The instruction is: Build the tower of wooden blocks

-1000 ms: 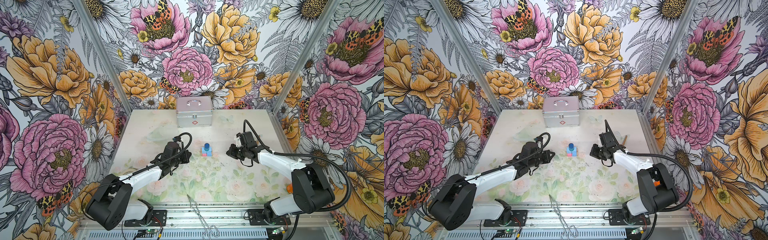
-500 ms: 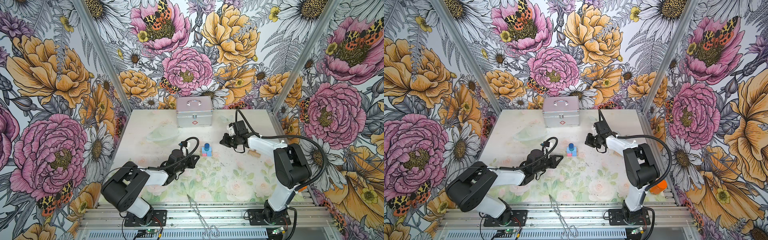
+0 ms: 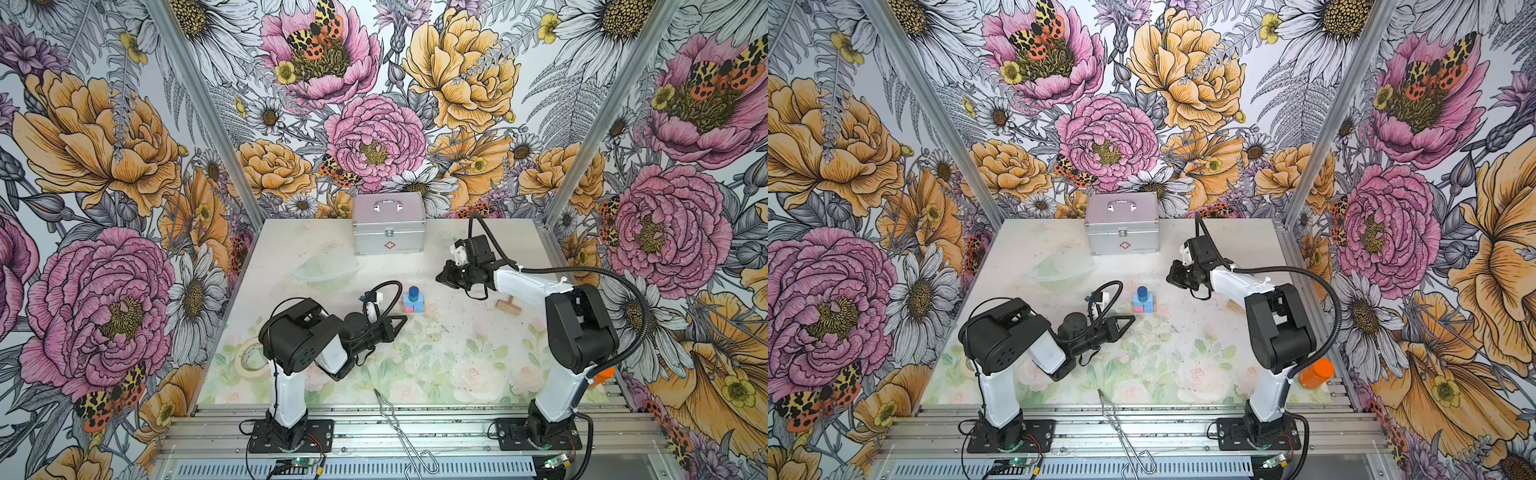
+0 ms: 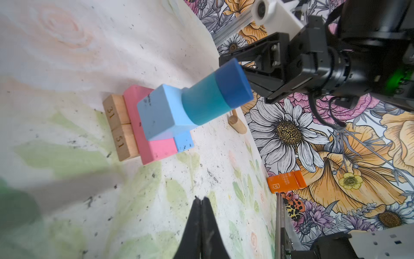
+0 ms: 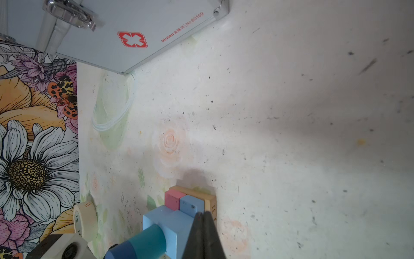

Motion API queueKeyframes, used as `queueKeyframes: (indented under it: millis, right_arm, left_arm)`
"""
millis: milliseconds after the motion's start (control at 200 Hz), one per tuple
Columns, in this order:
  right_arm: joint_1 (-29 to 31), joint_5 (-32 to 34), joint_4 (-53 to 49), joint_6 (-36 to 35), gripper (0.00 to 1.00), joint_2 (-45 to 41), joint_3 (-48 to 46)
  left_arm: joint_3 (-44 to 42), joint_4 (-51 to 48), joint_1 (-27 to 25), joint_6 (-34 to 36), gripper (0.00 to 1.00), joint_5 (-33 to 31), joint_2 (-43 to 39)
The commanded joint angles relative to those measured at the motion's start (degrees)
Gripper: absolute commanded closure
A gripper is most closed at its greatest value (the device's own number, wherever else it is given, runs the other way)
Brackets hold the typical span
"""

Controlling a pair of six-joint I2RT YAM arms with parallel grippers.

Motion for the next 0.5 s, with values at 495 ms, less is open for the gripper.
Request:
queueKeyframes:
  millis: [495]
  right_arm:
    - [-0.6, -0.5, 0.6, -0.9, 1.0, 0.9, 0.8]
  left_arm:
    - [8.3, -36.4, -3.1, 13.0, 1.0, -13.2, -16.5]
